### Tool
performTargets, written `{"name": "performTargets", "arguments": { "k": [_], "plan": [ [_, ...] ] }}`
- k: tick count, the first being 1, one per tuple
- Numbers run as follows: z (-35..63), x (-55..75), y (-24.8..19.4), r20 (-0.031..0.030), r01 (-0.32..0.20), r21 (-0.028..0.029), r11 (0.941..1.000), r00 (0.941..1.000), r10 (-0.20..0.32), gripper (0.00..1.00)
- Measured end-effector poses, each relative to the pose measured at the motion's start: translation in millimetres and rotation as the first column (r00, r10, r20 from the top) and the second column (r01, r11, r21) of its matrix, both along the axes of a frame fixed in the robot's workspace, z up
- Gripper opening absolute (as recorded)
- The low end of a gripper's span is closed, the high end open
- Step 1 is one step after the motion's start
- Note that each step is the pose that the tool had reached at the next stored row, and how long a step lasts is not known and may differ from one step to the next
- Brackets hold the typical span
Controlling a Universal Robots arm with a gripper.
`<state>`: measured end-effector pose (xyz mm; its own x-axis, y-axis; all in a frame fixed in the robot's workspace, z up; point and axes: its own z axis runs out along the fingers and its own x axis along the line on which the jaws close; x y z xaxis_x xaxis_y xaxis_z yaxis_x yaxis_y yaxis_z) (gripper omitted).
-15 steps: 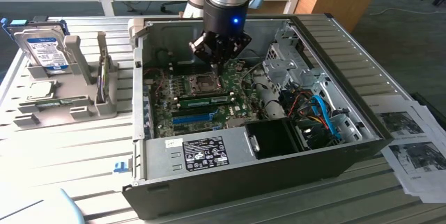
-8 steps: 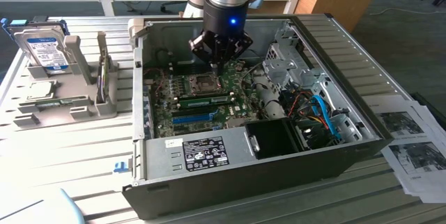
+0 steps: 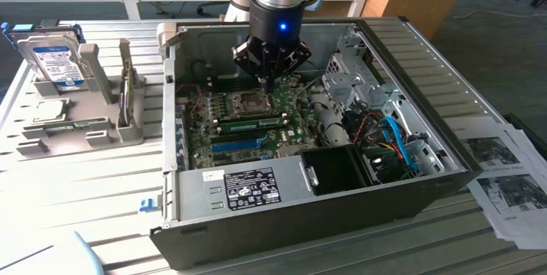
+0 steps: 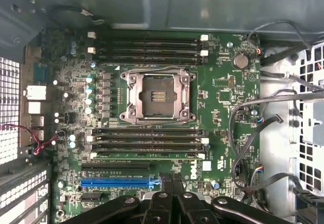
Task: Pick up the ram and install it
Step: 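Press down the ram until it locks into place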
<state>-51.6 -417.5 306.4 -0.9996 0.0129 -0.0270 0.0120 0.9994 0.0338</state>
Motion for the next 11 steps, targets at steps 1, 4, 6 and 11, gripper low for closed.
{"name": "performTargets", "arguments": {
  "k": [1,4,6,11],
  "plan": [
    [0.0,0.0,0.0,0.0000,0.000,0.0000,1.0000,1.0000,0.000,0.09],
    [0.0,0.0,0.0,0.0000,0.000,0.0000,1.0000,1.0000,0.000,0.09],
    [0.0,0.1,0.0,-0.0022,0.000,0.0000,1.0000,1.0000,0.000,0.09],
    [0.0,1.4,0.0,-0.0186,0.000,0.0000,1.0000,0.9998,0.000,0.09]
  ]
}}
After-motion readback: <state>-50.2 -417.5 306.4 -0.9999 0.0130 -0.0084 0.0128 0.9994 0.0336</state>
